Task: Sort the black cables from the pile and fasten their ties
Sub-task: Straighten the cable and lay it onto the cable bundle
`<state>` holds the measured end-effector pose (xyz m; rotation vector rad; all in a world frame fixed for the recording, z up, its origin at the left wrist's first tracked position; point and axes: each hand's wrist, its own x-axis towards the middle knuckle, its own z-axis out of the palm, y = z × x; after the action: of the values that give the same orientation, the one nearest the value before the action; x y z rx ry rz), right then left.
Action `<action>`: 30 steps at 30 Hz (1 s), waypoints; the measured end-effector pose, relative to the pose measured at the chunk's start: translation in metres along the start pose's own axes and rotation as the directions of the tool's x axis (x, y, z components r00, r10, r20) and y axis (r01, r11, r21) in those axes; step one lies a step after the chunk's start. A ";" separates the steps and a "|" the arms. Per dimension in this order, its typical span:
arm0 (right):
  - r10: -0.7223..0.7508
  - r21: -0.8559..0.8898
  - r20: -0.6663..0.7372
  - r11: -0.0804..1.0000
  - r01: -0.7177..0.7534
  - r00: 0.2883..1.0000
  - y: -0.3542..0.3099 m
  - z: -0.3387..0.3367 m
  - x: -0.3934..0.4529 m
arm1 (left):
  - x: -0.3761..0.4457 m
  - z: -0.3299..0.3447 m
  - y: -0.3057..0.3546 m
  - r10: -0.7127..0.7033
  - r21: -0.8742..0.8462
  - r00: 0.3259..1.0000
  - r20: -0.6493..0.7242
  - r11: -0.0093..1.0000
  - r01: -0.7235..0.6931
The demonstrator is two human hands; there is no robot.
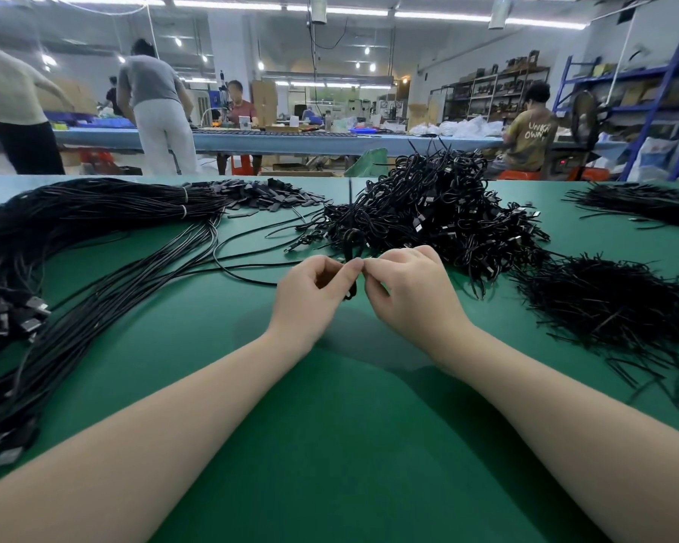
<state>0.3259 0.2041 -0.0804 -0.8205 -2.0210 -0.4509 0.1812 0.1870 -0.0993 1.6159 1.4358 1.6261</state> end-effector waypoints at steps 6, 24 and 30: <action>-0.225 -0.172 -0.060 0.962 0.212 0.972 0.006 0.000 -0.001 | 0.002 -0.006 0.006 -0.232 -0.255 0.950 0.211 0.925 0.282; 0.128 0.168 0.102 0.975 -0.144 0.986 0.003 0.009 -0.006 | -0.002 -0.007 0.001 -0.104 -0.167 0.988 0.113 0.978 0.122; 0.123 0.217 0.089 0.966 -0.139 0.988 0.005 0.008 -0.005 | -0.004 -0.004 0.001 -0.008 -0.095 0.994 0.109 0.995 0.019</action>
<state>0.3264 0.2111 -0.0888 -0.8349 -2.0264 -0.1161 0.1784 0.1814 -0.0999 1.6105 1.2914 1.5502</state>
